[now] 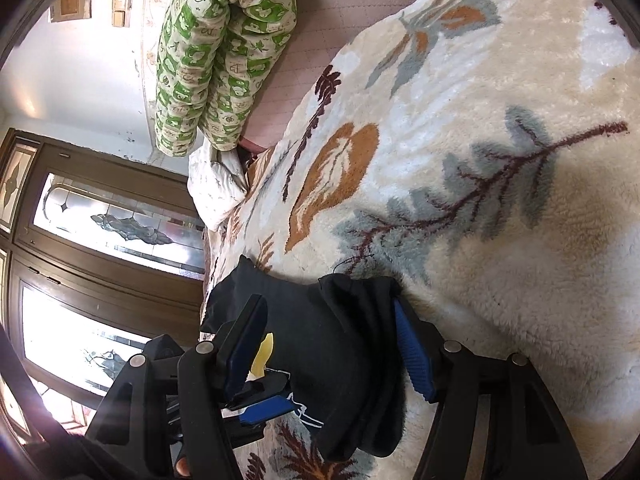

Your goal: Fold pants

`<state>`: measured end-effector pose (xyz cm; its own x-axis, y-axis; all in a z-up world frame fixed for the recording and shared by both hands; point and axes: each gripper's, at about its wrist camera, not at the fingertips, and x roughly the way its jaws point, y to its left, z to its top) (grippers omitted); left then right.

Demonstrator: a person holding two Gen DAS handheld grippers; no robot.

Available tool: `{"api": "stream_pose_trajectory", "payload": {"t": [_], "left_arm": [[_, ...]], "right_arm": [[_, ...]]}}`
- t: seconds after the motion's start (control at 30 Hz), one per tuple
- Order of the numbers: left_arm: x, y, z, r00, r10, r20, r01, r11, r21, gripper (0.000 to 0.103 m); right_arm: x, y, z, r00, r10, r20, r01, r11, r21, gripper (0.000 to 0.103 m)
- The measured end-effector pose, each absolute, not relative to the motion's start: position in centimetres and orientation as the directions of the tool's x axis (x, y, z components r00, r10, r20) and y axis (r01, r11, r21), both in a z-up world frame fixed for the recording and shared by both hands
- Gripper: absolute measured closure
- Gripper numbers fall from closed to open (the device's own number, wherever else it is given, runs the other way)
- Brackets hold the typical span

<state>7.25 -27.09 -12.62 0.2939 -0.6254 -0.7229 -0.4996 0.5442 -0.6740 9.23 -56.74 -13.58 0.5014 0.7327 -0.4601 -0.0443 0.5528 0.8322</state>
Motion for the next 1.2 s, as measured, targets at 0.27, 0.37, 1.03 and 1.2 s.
{"api": "stream_pose_trajectory", "payload": {"t": [0.27,0.37,1.03,1.2], "left_arm": [[8.7,-28.5,-12.7,0.266,-0.630,-0.729,-0.551,0.521,-0.652,0.081],[9.2,-29.8,-12.8,0.216,-0.632,-0.744,-0.497,0.585,-0.641,0.081],[10.7,-29.2,-11.6,0.129,-0.714,-0.688,-0.335,0.622,-0.708,0.093],[10.8,-28.2,-10.8,0.119,-0.750,-0.651,-0.339,0.585,-0.736,0.093]], "right_arm": [[9.4,-57.0,-13.6,0.496,0.744,-0.447,-0.048,0.537,0.842,0.037],[9.7,-56.8,-13.7,0.489,0.718,-0.496,-0.028,0.581,0.814,0.056],[8.2,-55.3,-10.1,0.494,0.579,-0.648,0.016,0.740,0.673,0.087],[8.2,-54.6,-9.0,0.496,0.548,-0.674,0.049,0.757,0.652,0.088]]}}
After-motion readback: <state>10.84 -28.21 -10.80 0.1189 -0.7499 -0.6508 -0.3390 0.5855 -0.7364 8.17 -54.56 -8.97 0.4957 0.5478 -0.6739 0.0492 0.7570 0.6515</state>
